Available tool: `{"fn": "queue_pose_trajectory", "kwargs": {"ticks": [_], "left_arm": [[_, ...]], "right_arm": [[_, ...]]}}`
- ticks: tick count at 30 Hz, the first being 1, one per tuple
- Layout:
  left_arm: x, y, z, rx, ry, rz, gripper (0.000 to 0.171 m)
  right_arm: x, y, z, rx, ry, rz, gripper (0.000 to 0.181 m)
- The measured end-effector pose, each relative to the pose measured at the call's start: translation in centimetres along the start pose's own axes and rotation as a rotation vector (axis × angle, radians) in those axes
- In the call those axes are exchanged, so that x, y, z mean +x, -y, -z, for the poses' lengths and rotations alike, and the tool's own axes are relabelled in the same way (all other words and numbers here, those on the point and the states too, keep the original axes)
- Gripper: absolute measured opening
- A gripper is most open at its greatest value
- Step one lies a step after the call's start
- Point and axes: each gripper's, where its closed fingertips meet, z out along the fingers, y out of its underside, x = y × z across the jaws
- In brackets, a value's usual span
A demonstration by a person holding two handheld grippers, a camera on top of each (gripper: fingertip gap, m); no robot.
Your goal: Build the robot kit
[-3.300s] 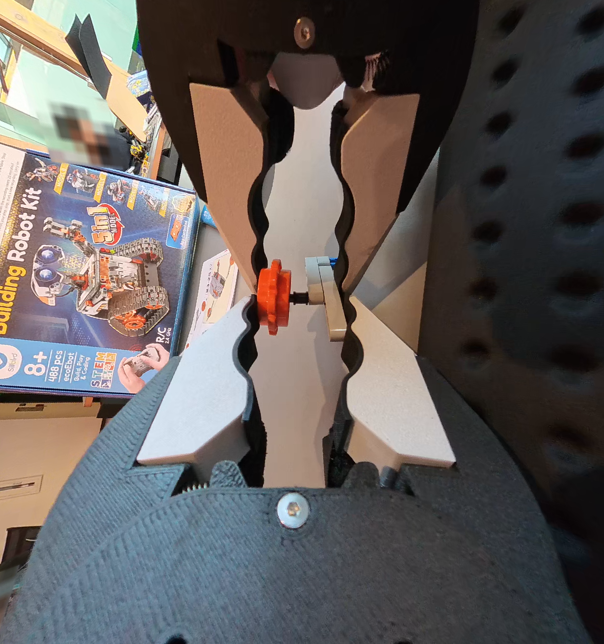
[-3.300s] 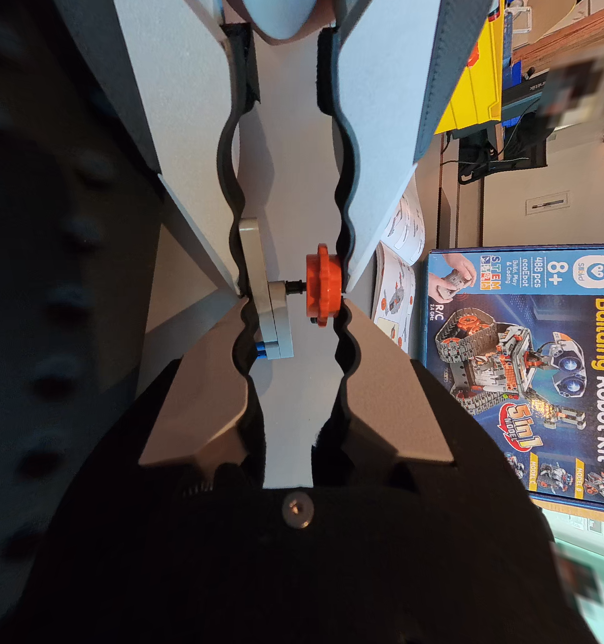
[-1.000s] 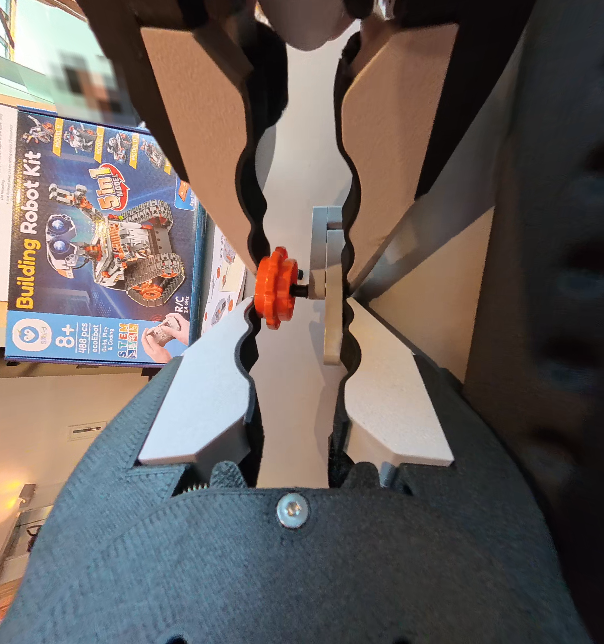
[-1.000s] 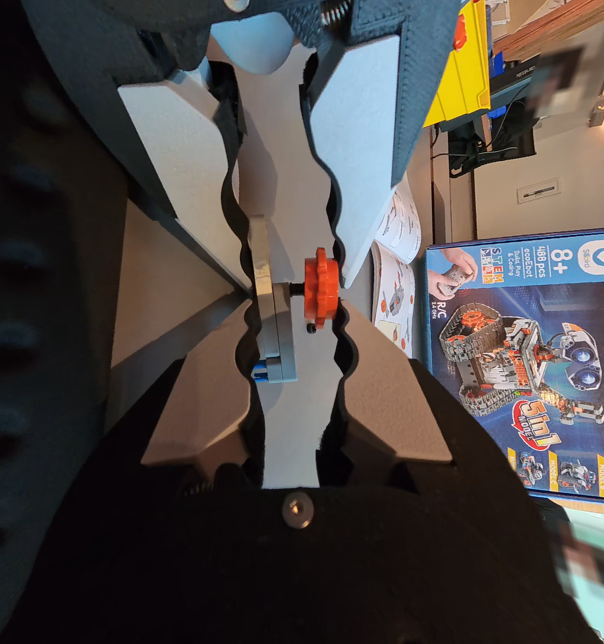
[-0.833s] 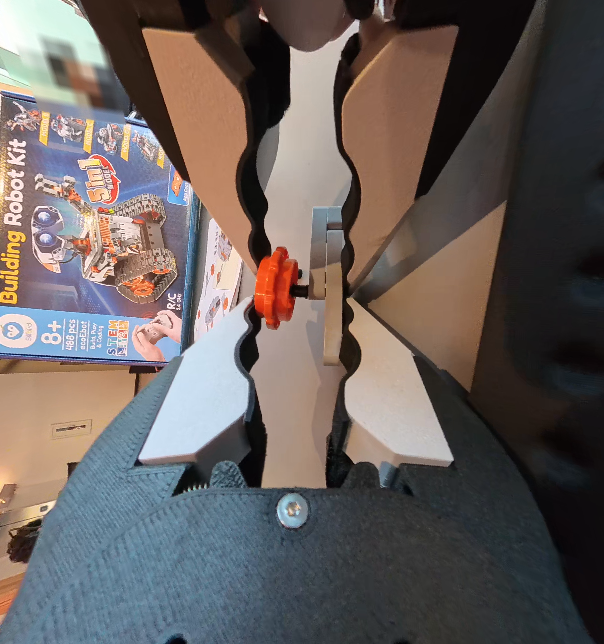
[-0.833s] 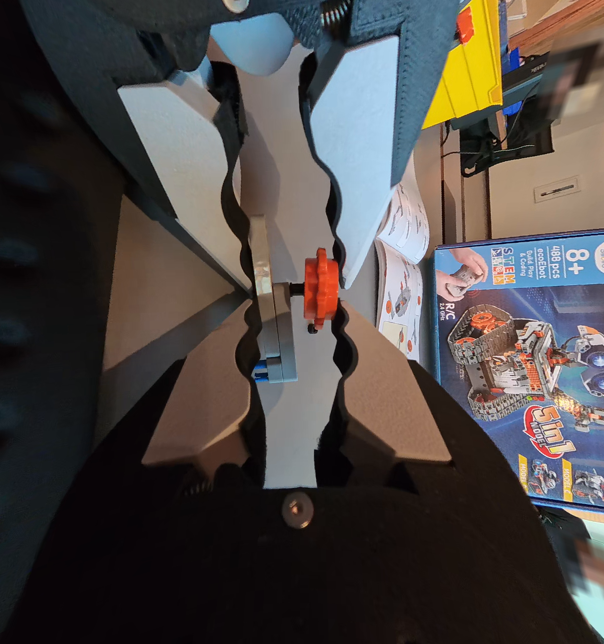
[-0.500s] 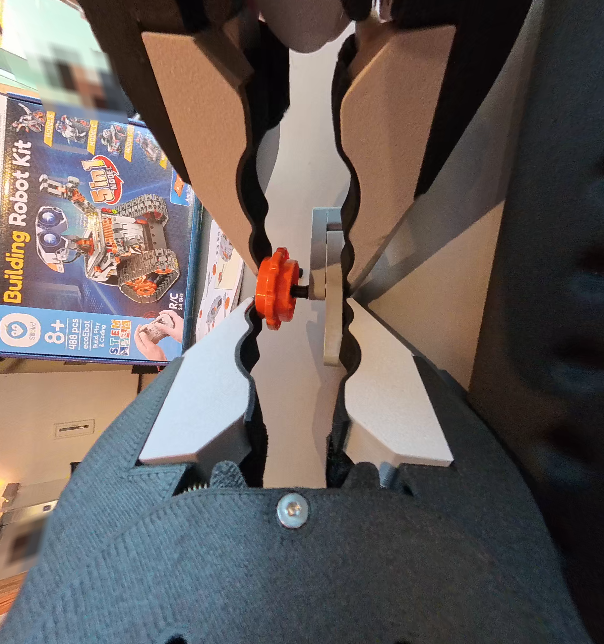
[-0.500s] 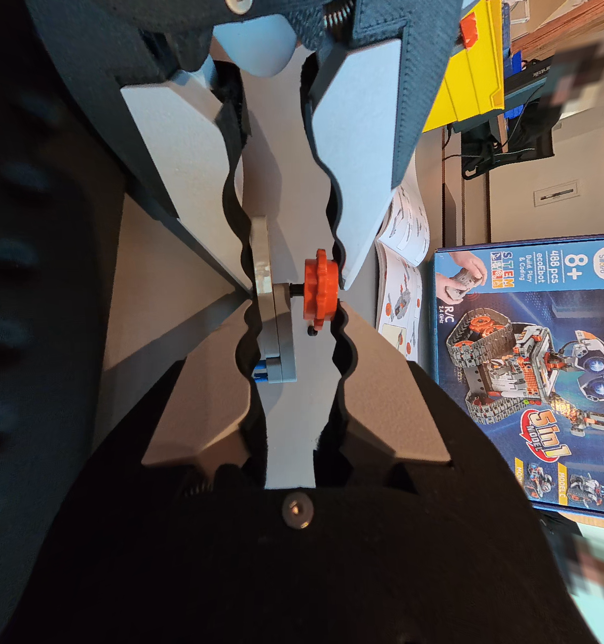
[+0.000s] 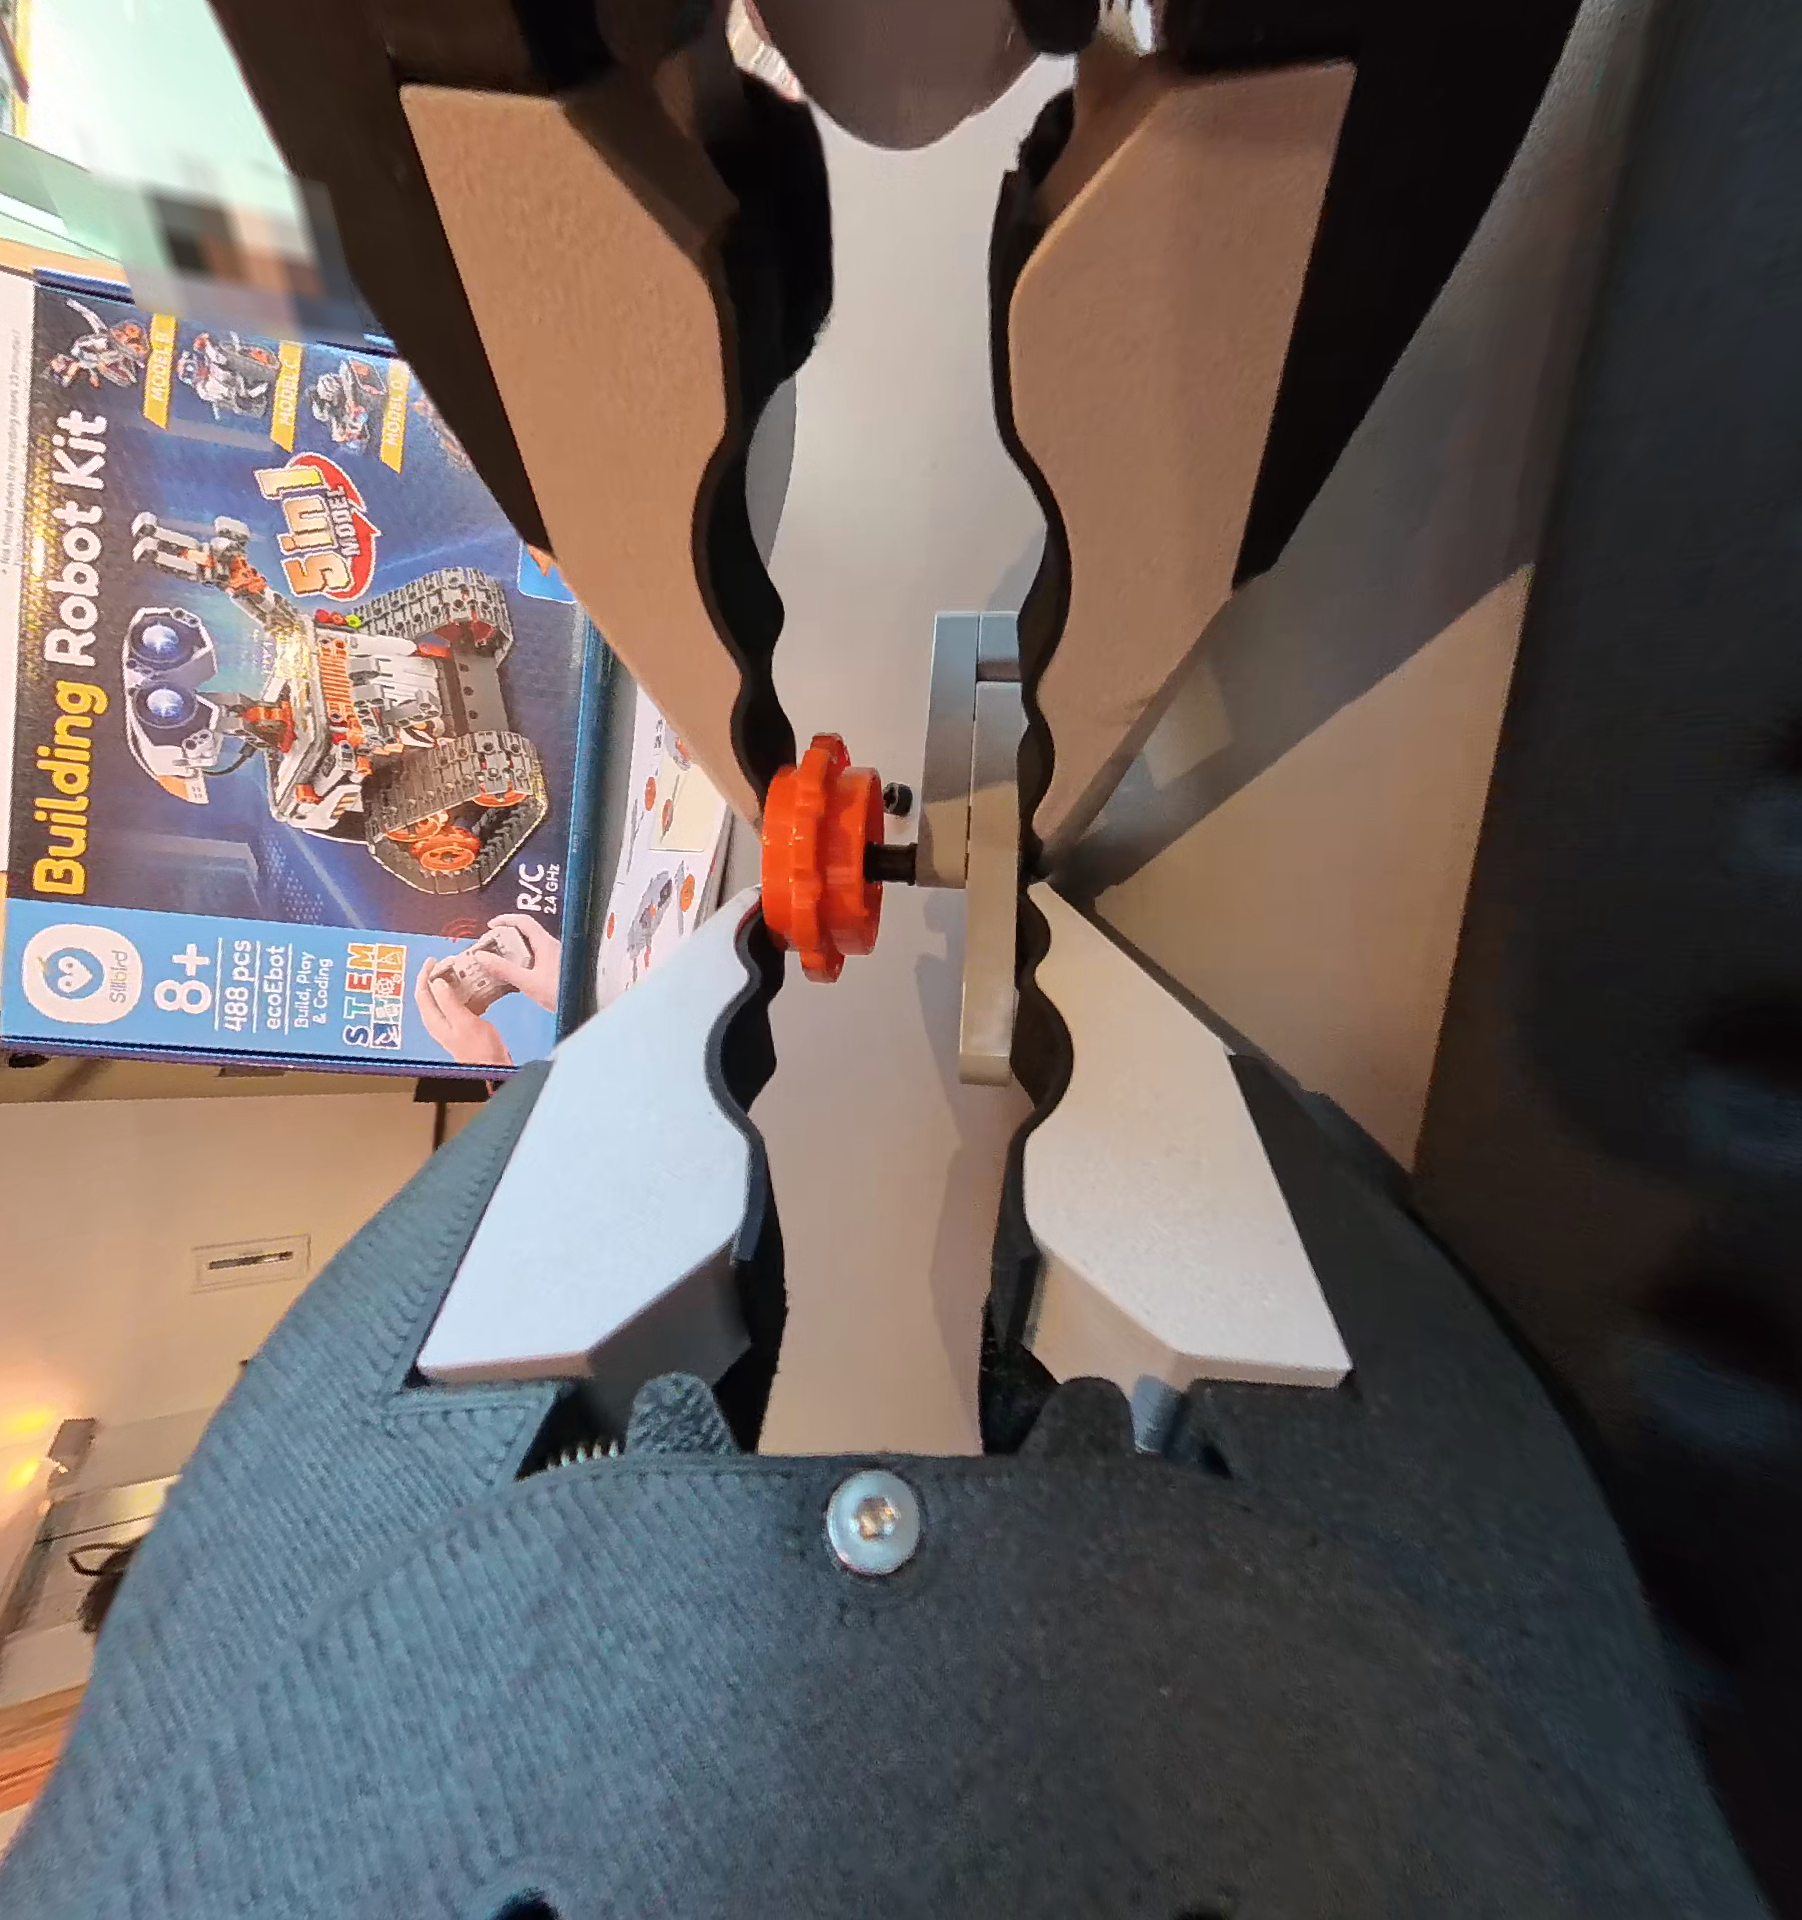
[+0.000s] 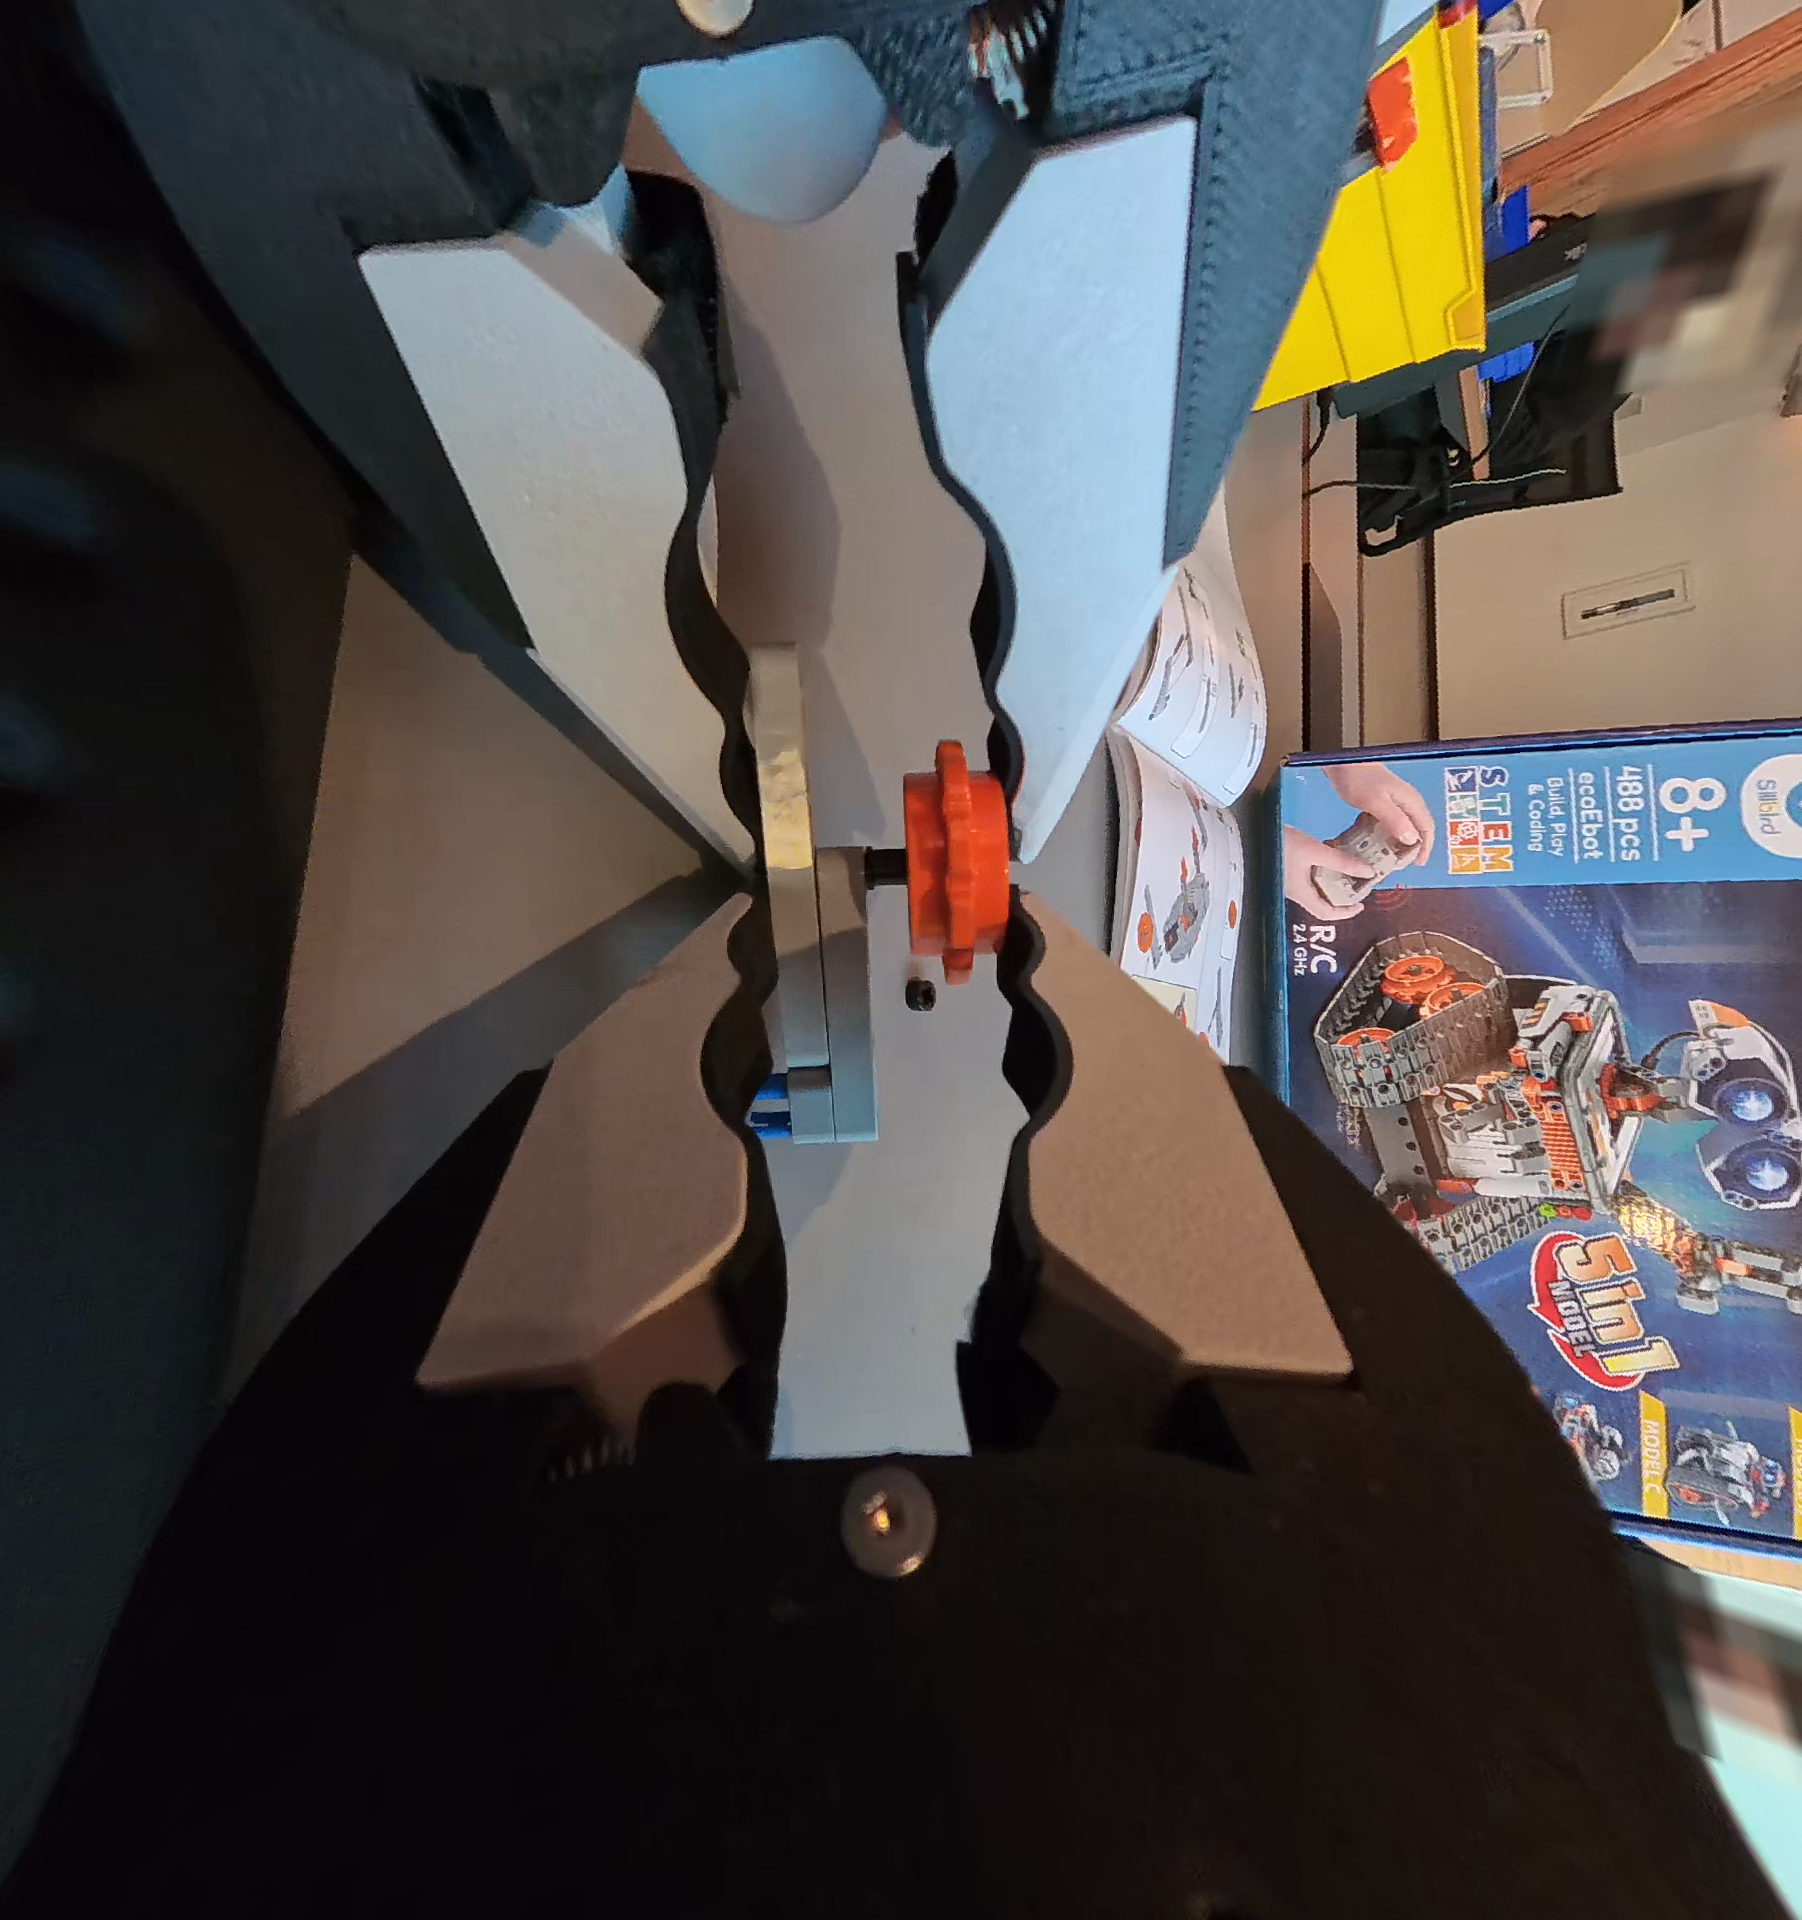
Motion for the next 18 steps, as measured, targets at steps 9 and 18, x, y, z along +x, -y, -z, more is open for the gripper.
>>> {"fn": "queue_pose_trajectory", "kwargs": {"ticks": [9,18], "left_arm": [[-0.05,-0.03,0.04,-0.001,0.019,-0.04,0.041],[-0.05,-0.09,-0.07,0.015,-0.017,-0.012,0.041]], "right_arm": [[0.04,0.16,-0.09,0.01,-0.018,0.038,0.041],[0.07,0.06,-0.22,-0.01,0.024,0.022,0.039]]}}
